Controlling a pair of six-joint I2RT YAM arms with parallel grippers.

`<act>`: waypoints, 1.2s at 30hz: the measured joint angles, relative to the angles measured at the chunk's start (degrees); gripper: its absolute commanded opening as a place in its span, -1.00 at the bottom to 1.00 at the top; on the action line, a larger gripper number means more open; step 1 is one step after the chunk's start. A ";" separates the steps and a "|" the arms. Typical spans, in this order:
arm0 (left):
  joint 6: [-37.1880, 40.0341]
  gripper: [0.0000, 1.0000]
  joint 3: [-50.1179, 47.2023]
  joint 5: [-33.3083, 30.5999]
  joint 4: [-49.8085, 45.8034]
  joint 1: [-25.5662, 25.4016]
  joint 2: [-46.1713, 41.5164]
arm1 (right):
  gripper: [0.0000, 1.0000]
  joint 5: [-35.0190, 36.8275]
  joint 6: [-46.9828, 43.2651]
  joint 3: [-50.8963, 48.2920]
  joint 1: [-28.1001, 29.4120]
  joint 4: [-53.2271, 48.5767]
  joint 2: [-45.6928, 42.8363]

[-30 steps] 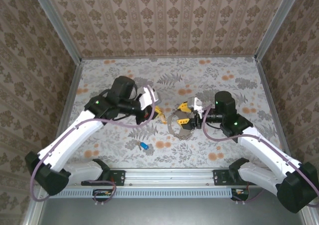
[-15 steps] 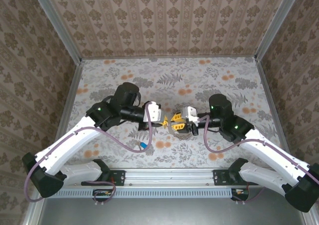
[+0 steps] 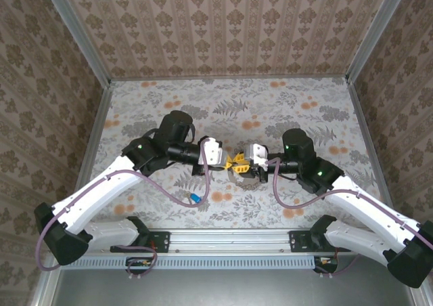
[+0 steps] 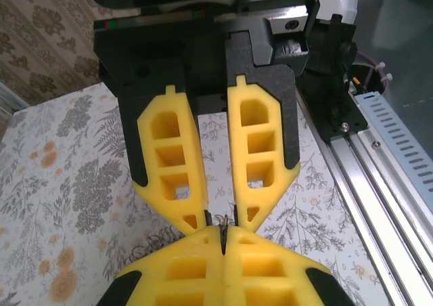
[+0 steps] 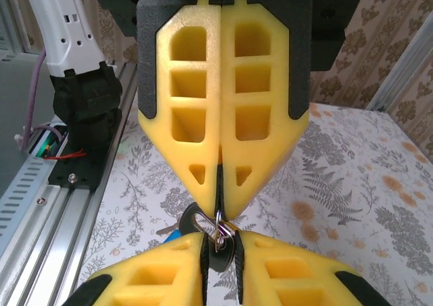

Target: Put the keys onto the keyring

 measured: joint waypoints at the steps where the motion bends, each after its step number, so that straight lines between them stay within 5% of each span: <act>1: -0.02 -1.00 0.00 0.17 0.07 0.00 0.04 | -0.65 0.00 -0.02 -0.02 0.02 0.20 0.00; 14: -1.29 -1.00 0.00 0.15 0.96 0.07 1.25 | -0.89 2.05 0.15 -1.05 0.11 0.13 -1.42; 17: -1.68 -1.00 0.00 0.17 1.29 0.04 1.27 | -0.50 2.56 0.31 -1.25 0.13 0.13 -1.86; 22: -1.70 -1.00 0.00 -0.28 1.42 0.07 1.60 | -0.39 3.54 0.20 -1.38 0.37 0.46 -3.19; 36: -3.15 -1.00 -0.57 -0.31 3.32 0.07 1.79 | -0.69 5.35 1.77 -2.27 0.39 1.33 -3.50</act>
